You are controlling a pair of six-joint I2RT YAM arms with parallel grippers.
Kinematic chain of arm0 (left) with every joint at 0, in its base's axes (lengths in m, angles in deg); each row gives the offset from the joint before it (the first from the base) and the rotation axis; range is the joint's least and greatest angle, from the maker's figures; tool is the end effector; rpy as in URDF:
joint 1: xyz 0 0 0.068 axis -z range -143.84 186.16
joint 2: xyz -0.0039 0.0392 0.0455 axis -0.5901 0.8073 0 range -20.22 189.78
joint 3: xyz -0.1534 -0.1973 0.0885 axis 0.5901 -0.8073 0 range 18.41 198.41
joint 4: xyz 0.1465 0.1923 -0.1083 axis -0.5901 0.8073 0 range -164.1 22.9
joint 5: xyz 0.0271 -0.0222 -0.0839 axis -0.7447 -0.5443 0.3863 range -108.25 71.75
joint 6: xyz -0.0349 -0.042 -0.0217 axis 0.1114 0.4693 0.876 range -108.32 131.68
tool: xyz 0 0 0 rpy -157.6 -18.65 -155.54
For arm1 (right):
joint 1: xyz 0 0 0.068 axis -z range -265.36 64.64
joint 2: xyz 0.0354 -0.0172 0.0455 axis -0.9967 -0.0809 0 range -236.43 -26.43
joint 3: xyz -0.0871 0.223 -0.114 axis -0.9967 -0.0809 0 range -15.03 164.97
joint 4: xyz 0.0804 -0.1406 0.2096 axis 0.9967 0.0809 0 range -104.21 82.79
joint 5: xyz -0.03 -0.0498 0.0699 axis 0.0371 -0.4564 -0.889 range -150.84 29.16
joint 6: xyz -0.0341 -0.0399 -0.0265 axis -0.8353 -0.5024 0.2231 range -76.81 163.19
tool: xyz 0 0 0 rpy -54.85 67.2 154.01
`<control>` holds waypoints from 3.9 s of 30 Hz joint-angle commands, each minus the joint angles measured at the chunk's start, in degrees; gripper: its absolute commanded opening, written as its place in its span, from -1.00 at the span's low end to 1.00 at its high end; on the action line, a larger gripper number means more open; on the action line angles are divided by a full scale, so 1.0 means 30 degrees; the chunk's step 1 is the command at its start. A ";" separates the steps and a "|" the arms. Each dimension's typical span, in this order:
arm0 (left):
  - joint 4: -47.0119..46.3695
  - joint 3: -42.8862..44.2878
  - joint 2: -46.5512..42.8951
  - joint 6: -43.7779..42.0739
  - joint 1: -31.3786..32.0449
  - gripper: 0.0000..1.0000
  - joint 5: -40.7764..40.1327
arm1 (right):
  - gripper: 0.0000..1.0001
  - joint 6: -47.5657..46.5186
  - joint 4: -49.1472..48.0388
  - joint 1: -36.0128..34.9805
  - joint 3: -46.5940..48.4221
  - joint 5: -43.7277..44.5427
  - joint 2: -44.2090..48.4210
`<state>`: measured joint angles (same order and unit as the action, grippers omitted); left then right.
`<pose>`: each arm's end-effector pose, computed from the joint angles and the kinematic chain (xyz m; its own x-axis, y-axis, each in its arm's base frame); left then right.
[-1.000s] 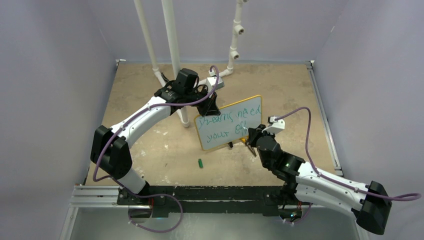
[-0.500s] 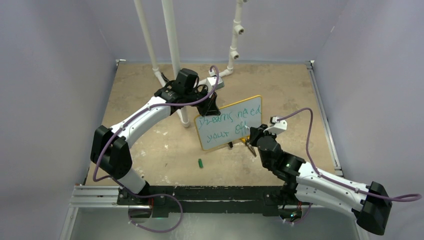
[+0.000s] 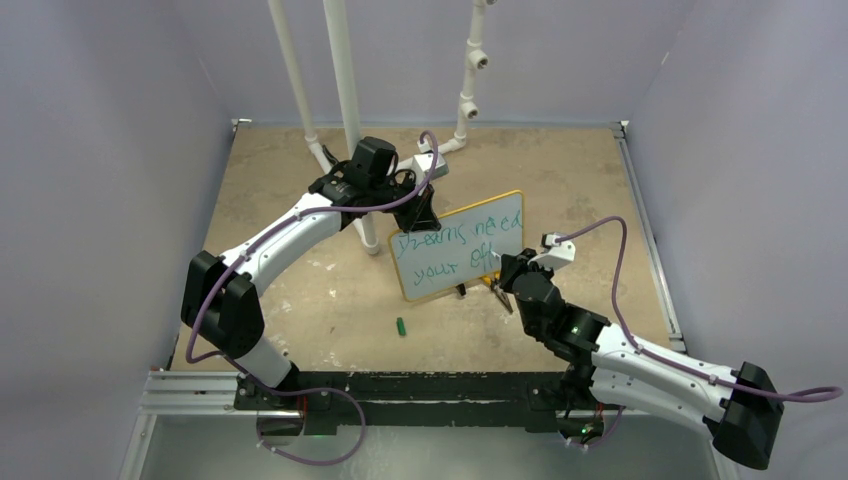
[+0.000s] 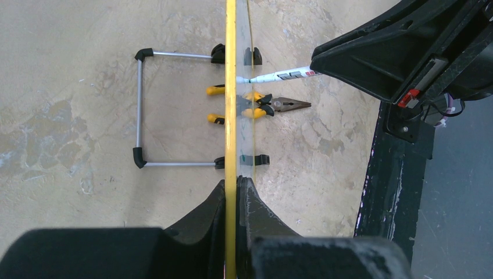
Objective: Write a sentence on the whiteboard
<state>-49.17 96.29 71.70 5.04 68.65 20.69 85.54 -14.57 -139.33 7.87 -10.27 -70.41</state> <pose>0.2958 -0.2200 0.3000 -0.4309 0.3809 -0.8180 0.8857 0.3520 -0.3027 0.1348 0.1293 0.2221 -0.2136 0.4339 -0.8753 0.0747 0.9006 0.4282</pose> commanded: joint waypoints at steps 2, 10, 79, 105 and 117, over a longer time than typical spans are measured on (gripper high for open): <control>-0.0020 -0.0258 -0.0427 -0.0645 -0.0465 -1.00 -0.0304 | -1.00 0.0429 0.0078 0.0033 -0.0015 0.0988 -0.0067; -0.0186 -0.0268 -0.0435 -0.0481 -0.0467 -1.00 -0.0355 | -1.00 0.0611 0.0091 0.0029 0.0015 0.1011 -0.0034; -0.0077 0.2982 0.2407 -0.0400 0.1951 -1.00 -0.1026 | -1.00 -0.0380 -0.1213 0.0531 -0.0593 0.0103 0.0553; -0.0026 0.2910 0.2232 -0.0457 0.1944 -1.00 -0.0986 | -1.00 0.0592 -0.0263 0.0531 0.0001 0.1873 0.0329; -0.0030 0.2920 0.2286 -0.0455 0.1951 -1.00 -0.0913 | -1.00 -0.1120 -0.2250 0.0529 -0.0275 0.0941 0.0573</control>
<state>-49.19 105.41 79.44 6.53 74.45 16.66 83.55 -16.40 -137.93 5.94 -7.41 -68.40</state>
